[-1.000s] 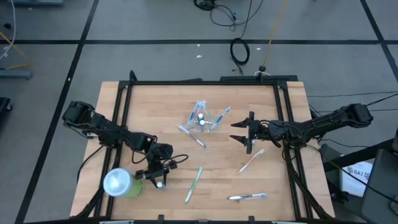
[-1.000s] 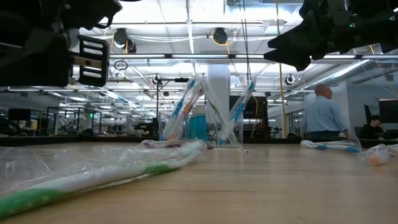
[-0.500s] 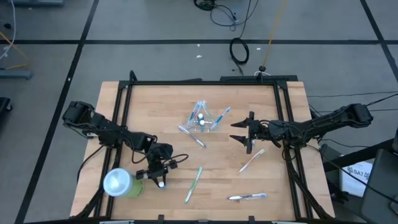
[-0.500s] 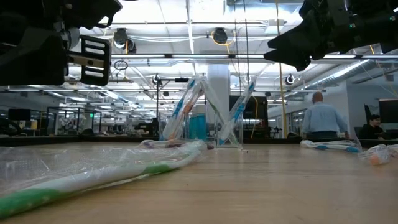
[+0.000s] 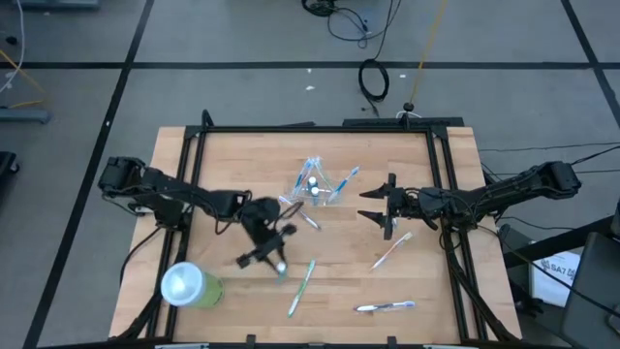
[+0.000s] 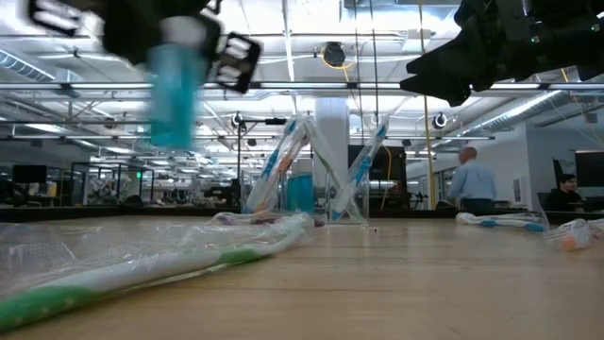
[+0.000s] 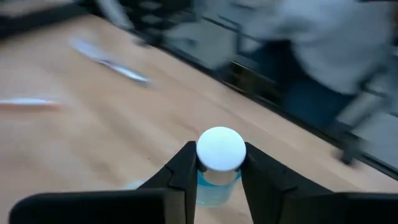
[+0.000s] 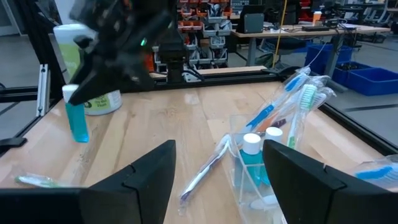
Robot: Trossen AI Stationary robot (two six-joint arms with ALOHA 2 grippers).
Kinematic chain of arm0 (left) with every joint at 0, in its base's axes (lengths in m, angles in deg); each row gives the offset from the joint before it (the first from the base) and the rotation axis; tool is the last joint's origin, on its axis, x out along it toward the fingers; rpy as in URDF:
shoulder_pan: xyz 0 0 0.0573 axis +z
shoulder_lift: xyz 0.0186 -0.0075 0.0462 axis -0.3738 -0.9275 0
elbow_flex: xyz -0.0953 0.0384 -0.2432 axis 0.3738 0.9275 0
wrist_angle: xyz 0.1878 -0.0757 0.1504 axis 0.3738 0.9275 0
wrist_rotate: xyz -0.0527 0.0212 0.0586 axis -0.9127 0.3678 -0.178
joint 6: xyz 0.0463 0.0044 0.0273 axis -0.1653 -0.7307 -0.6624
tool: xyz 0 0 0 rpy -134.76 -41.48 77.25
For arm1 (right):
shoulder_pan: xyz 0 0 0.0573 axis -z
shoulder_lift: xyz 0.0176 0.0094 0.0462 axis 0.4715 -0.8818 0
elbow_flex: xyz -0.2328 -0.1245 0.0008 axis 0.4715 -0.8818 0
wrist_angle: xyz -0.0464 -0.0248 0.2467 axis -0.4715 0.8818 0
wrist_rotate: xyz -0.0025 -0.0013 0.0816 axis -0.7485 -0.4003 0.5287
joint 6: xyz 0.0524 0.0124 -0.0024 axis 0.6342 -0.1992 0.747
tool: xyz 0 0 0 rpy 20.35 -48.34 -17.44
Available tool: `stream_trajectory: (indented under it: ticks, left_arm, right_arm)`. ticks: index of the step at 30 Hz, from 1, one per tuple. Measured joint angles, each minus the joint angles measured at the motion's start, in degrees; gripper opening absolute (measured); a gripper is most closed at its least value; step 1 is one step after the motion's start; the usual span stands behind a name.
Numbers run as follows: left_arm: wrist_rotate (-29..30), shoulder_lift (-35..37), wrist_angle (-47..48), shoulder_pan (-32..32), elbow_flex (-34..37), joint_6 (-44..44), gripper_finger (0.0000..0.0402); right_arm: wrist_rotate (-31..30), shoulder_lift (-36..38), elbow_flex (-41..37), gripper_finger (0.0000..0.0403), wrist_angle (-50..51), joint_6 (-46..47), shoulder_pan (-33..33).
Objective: Pick & Place toothbrushing station
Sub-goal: Put the mouthwash into the transparent organizer
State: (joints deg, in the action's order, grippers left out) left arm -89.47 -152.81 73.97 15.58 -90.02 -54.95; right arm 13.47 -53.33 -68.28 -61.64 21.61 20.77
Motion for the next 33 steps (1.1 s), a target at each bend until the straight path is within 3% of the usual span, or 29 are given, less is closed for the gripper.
stream_trajectory:
  ticks: [8,16,33]
  left_arm:
    - [18.2,0.0,0.4,9.1,-9.7,1.1,0.0094]
    - [26.6,-1.6,-1.4,16.9,-10.7,8.8,0.0101]
    - [27.0,-9.7,-7.4,20.9,-10.8,11.0,0.0094]
  right_arm:
    - [0.0,0.0,0.0,0.0233,0.0,0.2,1.0]
    - [0.0,0.0,0.0,0.0233,0.5,0.1,1.0]
    - [0.0,0.0,0.0,0.0233,1.7,-0.9,1.0]
